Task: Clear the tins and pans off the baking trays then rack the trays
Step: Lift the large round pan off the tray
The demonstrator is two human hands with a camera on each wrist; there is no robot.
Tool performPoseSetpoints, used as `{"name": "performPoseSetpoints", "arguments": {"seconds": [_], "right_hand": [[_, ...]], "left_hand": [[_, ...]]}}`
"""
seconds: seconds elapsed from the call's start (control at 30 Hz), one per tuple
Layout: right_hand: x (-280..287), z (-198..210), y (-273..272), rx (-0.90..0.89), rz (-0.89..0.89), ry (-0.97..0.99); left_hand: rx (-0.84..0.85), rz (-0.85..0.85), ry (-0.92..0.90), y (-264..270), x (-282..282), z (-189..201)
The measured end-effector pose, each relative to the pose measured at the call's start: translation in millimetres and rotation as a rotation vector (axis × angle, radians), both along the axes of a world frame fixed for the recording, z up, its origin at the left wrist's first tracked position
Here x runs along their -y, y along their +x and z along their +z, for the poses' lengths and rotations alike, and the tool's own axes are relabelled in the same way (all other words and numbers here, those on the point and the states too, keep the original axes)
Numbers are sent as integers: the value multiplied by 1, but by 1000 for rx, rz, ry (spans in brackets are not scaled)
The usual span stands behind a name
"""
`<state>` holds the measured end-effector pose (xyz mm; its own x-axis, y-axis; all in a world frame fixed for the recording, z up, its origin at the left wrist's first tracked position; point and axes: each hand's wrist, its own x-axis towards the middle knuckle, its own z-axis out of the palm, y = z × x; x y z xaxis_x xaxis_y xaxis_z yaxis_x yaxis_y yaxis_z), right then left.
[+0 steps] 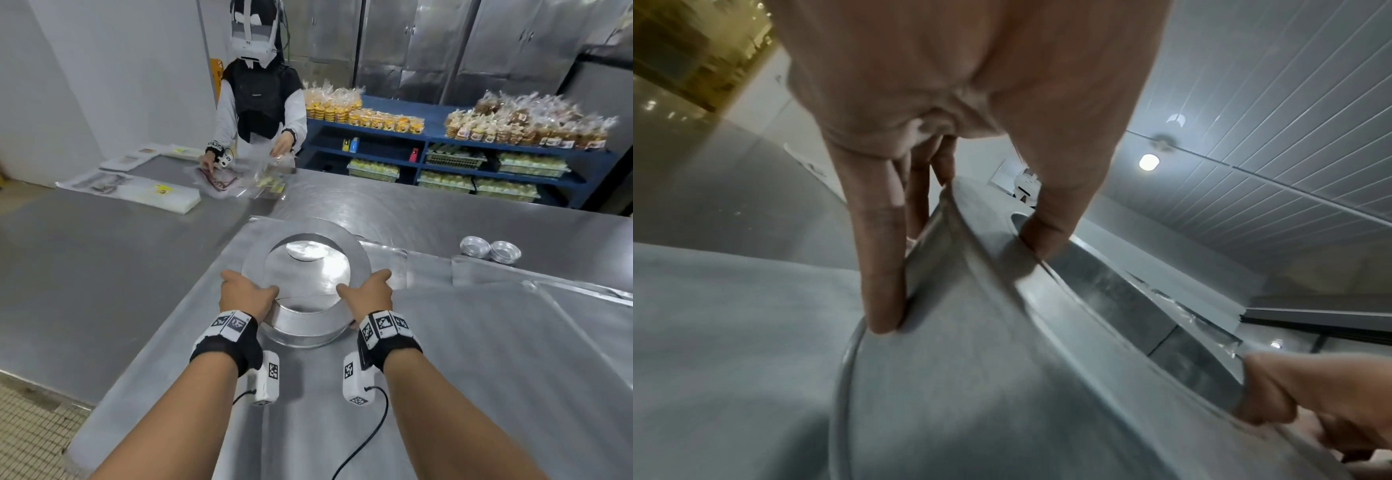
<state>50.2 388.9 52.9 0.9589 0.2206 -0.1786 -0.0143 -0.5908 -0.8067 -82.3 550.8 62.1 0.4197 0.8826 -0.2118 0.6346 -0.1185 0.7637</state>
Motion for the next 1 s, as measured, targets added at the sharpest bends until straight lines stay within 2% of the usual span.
{"name": "performPoseSetpoints", "arguments": {"seconds": [0.23,0.3,0.4,0.47,0.53,0.67,0.83,0.93,1.0], "right_hand": [[110,18,-4,146,-65,130],[143,24,-5,179,-76,161],[193,29,-6,230,-83,177],[224,30,-8,243,-57,141],[253,31,-11,266,-38,111],[304,27,-17,277,-10,208],[349,24,-24,103,-95,509],[372,22,-26,92,-135,523],[383,22,-30,89,-135,522]], "left_hand": [[105,-121,-130,9,71,23],[235,-128,-322,11,94,26],[388,-43,-645,12,134,32],[433,-91,-812,11,163,39],[420,-159,-890,10,193,46],[405,-300,-879,14,225,36],[578,-459,-778,11,246,23],[695,-512,-758,8,259,22],[683,-562,-711,7,269,22]]}}
